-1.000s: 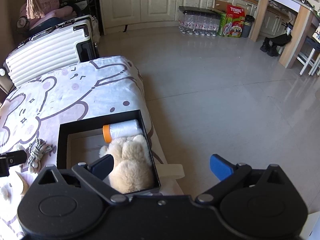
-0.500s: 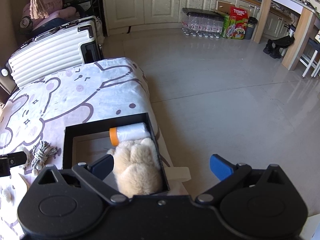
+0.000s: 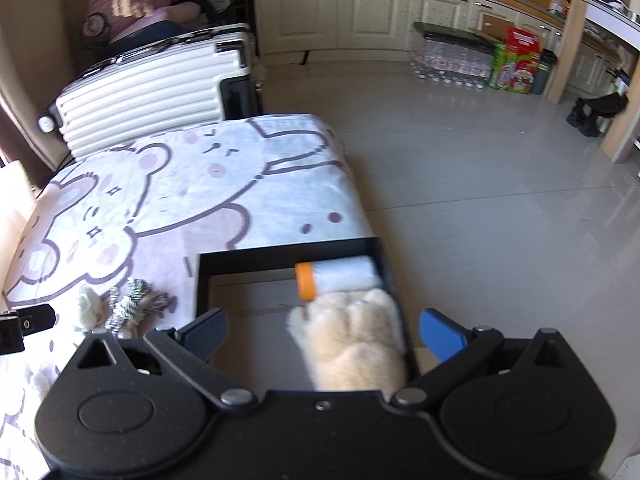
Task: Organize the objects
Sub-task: 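Move the right gripper over the twisted cord while the left gripper moves over the wooden oval board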
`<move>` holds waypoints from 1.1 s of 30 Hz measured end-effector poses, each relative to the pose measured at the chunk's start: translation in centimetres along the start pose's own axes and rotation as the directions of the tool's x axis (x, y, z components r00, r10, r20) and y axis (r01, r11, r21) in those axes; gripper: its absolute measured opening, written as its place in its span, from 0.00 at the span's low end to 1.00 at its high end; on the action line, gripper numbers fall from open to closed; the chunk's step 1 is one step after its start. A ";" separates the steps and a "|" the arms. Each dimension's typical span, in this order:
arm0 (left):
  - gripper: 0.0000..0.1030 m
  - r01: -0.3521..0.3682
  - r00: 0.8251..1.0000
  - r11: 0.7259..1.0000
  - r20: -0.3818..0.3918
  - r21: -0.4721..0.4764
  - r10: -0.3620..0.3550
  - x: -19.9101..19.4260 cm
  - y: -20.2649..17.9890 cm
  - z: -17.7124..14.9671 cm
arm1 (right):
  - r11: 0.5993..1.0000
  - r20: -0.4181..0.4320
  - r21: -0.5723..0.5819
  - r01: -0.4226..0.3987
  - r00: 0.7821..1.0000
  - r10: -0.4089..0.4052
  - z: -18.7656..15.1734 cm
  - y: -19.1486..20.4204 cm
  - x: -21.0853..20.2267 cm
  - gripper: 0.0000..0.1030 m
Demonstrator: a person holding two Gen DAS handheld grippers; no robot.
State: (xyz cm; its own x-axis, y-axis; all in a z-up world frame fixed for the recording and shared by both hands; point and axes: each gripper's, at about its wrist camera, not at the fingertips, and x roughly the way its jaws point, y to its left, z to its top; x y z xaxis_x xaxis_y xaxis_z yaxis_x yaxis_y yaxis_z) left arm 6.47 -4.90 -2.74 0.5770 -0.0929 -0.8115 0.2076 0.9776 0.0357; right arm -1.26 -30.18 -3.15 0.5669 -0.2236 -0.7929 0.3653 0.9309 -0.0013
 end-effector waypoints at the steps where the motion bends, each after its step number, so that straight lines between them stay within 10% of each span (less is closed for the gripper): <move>1: 1.00 -0.006 1.000 1.000 0.000 -0.008 0.006 0.0 0.5 0.0 | 1.000 -0.001 -0.007 -0.007 1.000 0.007 0.1 0.6 0.1 1.00; 33: 1.00 -0.051 0.999 0.983 -0.013 -0.177 0.050 -1.0 8.6 -1.7 | 0.983 0.010 -0.031 -0.183 0.983 0.183 1.6 10.0 0.0 1.00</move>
State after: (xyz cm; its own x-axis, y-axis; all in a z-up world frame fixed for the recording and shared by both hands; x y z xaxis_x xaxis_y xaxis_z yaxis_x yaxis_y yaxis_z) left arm 6.37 3.90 -2.59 0.5766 -0.0417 -0.8159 0.0344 0.9990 -0.0267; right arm 3.56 -21.38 -2.23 0.6318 -0.0520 -0.7734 0.2321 0.9647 0.1247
